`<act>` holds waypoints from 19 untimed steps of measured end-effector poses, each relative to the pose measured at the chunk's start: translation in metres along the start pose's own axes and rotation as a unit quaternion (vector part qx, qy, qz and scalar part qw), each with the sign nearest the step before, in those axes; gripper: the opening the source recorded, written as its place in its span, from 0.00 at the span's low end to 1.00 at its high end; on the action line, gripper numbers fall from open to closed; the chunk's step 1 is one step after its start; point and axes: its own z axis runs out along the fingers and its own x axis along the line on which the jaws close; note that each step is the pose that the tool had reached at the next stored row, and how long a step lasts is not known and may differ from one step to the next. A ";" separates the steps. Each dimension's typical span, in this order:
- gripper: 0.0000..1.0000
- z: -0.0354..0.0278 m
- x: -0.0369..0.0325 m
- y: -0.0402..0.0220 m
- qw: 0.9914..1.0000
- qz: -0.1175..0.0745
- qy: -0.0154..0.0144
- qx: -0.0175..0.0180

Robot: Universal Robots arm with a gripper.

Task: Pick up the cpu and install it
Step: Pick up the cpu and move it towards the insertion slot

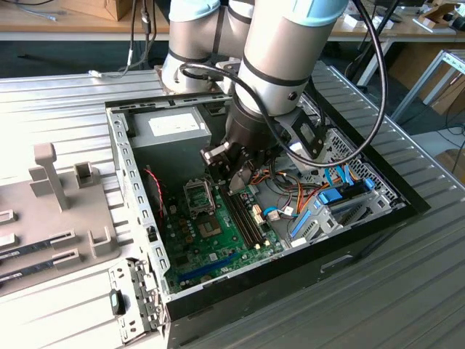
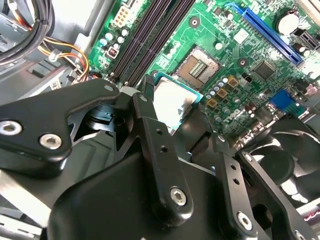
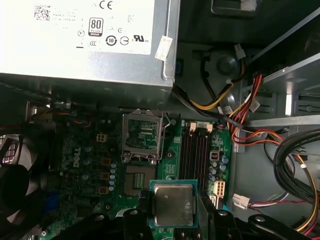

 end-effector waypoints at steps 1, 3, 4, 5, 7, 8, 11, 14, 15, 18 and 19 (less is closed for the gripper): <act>0.47 0.0007 0.0001 -0.0007 1.000 0.000 0.000 0.000; 0.47 0.0023 0.0003 -0.0024 1.000 0.000 0.000 0.000; 0.47 0.0032 0.0004 -0.0034 1.000 0.000 0.000 0.000; 0.47 0.0038 0.0005 -0.0040 1.000 0.000 0.000 0.000; 0.47 0.0054 0.0007 -0.0055 1.000 0.000 0.000 0.000; 0.47 0.0067 0.0009 -0.0066 1.000 0.000 0.000 0.000; 0.47 0.0094 0.0018 -0.0088 1.000 0.000 0.000 0.000; 0.47 0.0123 0.0036 -0.0112 1.000 0.000 0.000 0.000; 0.47 0.0129 0.0038 -0.0118 1.000 0.000 0.000 0.000; 0.47 0.0153 0.0046 -0.0143 1.000 0.000 0.000 0.000; 0.47 0.0159 0.0048 -0.0149 1.000 0.000 0.000 0.000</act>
